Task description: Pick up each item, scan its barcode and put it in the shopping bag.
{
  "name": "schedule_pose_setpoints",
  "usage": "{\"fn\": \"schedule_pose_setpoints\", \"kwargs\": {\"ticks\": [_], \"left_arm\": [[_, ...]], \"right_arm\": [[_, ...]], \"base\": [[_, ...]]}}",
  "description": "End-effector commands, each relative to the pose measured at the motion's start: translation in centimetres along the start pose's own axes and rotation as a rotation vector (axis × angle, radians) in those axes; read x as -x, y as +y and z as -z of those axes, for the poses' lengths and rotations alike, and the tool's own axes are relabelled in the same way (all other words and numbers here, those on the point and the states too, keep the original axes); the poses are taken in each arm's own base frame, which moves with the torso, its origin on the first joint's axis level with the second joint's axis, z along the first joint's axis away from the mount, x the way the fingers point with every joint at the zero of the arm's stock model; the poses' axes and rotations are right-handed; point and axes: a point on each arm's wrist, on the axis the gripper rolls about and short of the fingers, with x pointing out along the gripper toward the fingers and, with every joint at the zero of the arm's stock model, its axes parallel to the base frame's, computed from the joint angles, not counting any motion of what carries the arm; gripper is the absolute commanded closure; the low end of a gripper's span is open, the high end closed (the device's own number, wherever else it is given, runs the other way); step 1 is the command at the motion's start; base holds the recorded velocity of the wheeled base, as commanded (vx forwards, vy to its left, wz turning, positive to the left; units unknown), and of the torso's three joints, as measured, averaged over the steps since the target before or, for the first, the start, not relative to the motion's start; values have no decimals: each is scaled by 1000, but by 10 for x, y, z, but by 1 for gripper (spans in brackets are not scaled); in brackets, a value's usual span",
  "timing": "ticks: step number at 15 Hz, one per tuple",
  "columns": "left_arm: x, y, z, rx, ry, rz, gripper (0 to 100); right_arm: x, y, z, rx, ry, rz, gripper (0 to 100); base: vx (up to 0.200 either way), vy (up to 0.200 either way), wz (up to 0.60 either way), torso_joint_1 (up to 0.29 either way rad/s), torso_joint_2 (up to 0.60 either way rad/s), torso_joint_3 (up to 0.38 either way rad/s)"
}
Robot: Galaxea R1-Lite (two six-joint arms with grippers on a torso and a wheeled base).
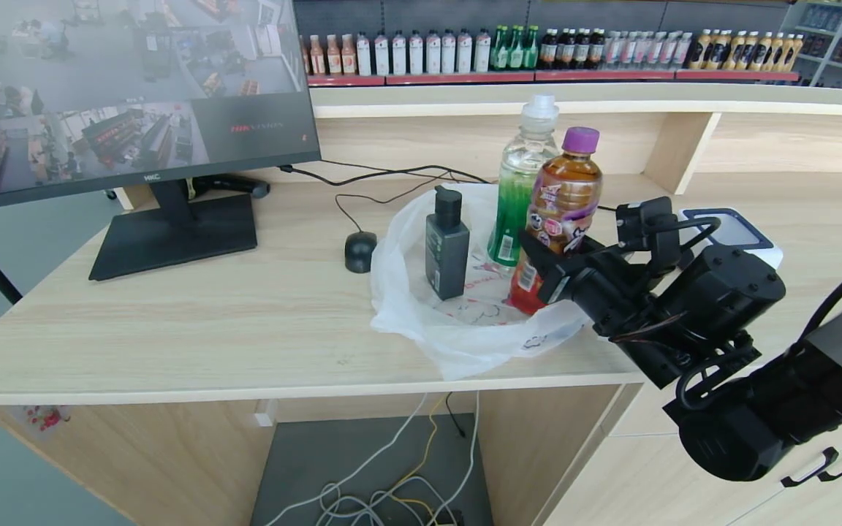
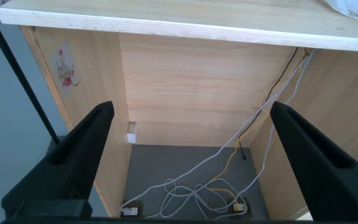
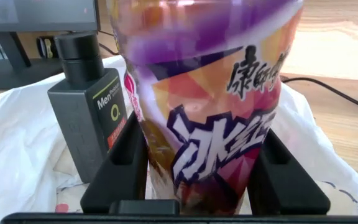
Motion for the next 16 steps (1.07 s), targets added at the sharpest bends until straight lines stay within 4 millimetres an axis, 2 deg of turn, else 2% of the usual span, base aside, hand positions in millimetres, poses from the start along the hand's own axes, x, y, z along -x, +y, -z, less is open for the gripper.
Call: {"fn": "schedule_pose_setpoints", "kwargs": {"ticks": [1, 5, 14, 15, 16], "left_arm": [[0, 0, 0, 0, 0, 0, 0], [0, 0, 0, 1, 0, 0, 0], [0, 0, 0, 1, 0, 0, 0], [0, 0, 0, 1, 0, 0, 0], [0, 0, 0, 1, 0, 0, 0]], "right_arm": [[-1, 2, 8, -2, 24, -6, 100], [-1, 10, 10, -13, 28, -28, 100], [3, 12, 15, -30, 55, -29, 100], [3, 12, 16, -30, 56, -30, 0], [3, 12, 16, -30, 56, -30, 0]], "base": [[0, 0, 0, 0, 0, 0], [0, 0, 0, 0, 0, 0], [0, 0, 0, 0, 0, 0], [0, 0, 0, 0, 0, 0], [0, 0, 0, 0, 0, 0]]}}
